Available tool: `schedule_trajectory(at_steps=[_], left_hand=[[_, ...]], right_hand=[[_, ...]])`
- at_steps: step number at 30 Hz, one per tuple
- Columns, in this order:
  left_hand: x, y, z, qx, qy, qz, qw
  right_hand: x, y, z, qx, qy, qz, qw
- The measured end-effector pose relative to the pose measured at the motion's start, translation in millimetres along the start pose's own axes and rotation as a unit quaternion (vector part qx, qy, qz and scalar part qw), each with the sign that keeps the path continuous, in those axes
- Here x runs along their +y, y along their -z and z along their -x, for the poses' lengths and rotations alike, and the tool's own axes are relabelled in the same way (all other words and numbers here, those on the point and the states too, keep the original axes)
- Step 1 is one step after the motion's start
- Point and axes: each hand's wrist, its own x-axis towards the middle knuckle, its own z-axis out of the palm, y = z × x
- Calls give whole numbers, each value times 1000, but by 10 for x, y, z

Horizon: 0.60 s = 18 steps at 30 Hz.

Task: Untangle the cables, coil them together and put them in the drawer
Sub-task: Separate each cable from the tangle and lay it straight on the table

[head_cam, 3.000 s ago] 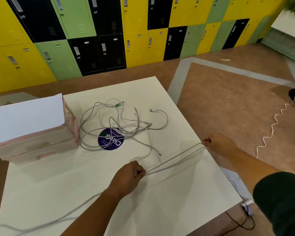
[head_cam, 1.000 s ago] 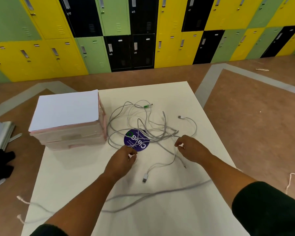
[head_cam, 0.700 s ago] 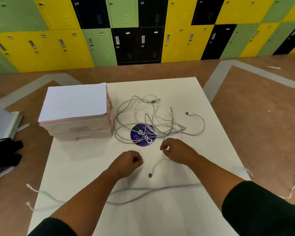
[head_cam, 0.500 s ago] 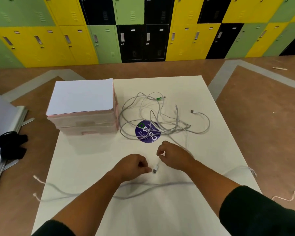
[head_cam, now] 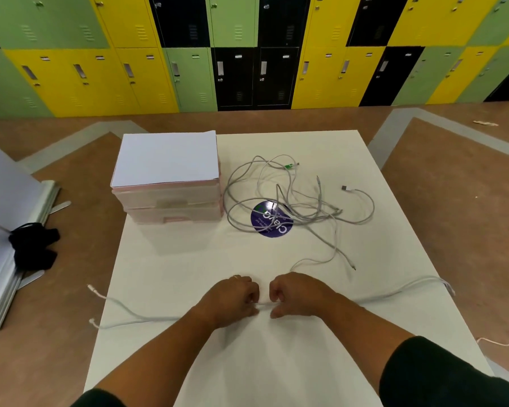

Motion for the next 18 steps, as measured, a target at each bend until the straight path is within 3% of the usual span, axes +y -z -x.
schedule_trajectory(at_steps=[11,18], left_hand=[[-679,114,588,44,35,-23,998],[-882,-17,816,113,76,-24,990]], right_hand=[[-24,12,-82,53,-43,31,997],[-411,-51,-305,38,21,91,995]])
